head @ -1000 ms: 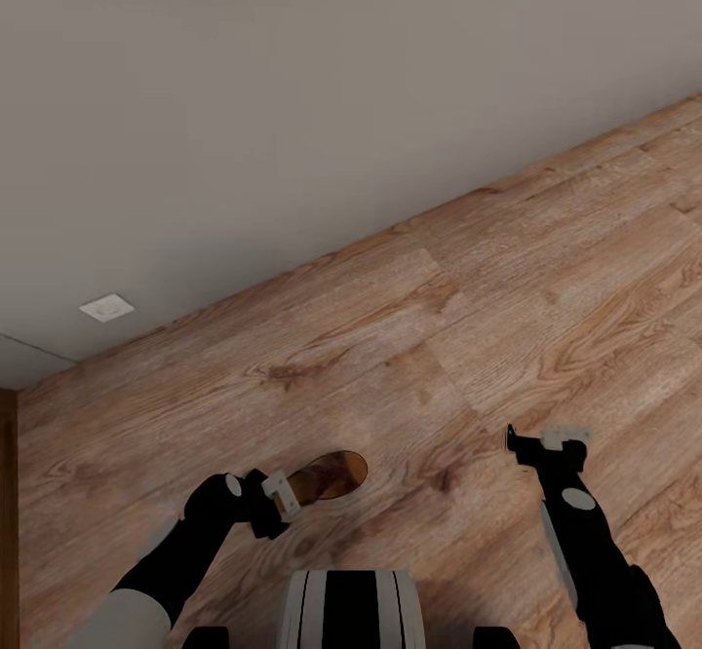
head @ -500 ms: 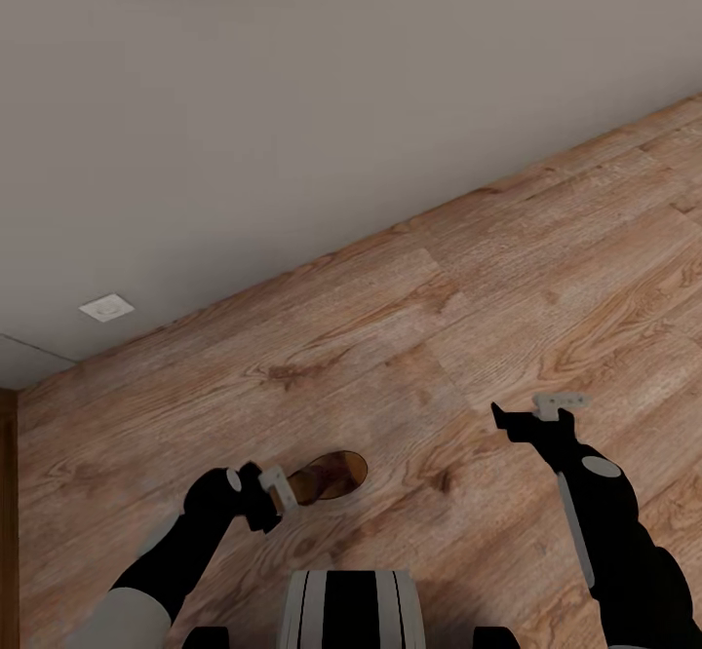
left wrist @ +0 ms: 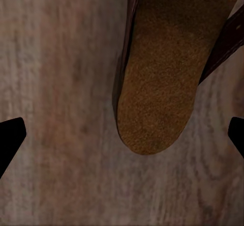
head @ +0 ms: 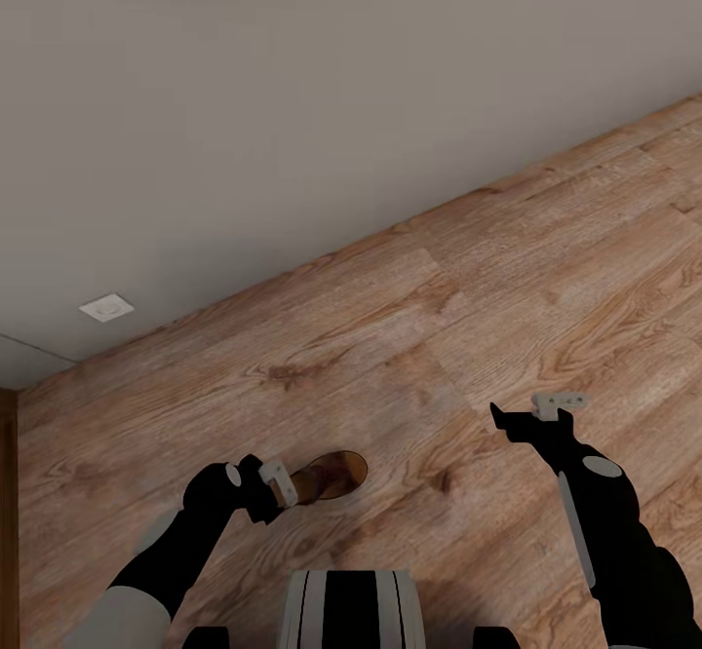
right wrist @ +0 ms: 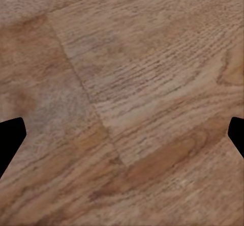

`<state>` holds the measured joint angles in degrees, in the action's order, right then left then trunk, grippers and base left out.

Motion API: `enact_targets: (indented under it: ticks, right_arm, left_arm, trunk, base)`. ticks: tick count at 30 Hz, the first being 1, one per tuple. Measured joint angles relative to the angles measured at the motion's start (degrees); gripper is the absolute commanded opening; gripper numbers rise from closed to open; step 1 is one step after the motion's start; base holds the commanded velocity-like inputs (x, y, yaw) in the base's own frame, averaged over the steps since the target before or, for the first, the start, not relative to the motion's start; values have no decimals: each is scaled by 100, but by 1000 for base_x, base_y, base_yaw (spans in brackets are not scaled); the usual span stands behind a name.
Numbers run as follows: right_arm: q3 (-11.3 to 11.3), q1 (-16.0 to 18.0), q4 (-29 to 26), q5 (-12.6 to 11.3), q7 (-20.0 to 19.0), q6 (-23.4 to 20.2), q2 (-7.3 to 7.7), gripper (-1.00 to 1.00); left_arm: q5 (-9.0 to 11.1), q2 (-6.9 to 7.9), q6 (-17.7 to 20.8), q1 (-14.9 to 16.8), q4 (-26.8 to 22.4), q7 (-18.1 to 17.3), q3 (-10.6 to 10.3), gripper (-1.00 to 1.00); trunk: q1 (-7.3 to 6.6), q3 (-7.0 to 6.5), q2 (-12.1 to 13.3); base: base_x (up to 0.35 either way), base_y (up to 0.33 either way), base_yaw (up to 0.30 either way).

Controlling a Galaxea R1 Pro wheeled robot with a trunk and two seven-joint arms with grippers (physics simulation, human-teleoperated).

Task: Pick up the two gym shoes and the two sandals from the corridor floor and place them onto the hallstand (shoe rack) in the corridor, making sure they are on the rack and not on the floor. Arrange them so the two gym shoes are next to each other and the two sandals are next to each other.

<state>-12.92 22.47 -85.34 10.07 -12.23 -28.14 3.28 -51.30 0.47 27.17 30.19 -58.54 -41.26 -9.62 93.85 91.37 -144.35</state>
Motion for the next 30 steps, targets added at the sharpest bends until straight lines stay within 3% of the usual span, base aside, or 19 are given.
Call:
enact_targets:
  ticks: [8, 21, 28, 30]
  right_arm:
    - [-7, 0, -4, 4, 0, -2, 7, 100]
    - [-6, -2, -9, 5, 0, -9, 8, 100]
    - [-8, 0, -9, 5, 0, -5, 8, 100]
    - [-9, 0, -9, 5, 0, -2, 12, 100]
  left_arm:
    - [4, -10, 1, 13, -13, 1, -2, 100]
    - [-1, -9, 8, 11, -264, 0, -8, 100]
    - [-3, -11, 76, 11, -350, 1, -14, 100]
    - [-1, -8, 251, 10, -385, 3, -32, 100]
  trunk:
    - [16, 154, -8]
    - [15, 184, -8]
    - [34, 339, -17]
    - [39, 390, -20]
  base:
    - [0, 0, 0]
    - [0, 0, 0]
    - [0, 0, 0]
    - [0, 0, 0]
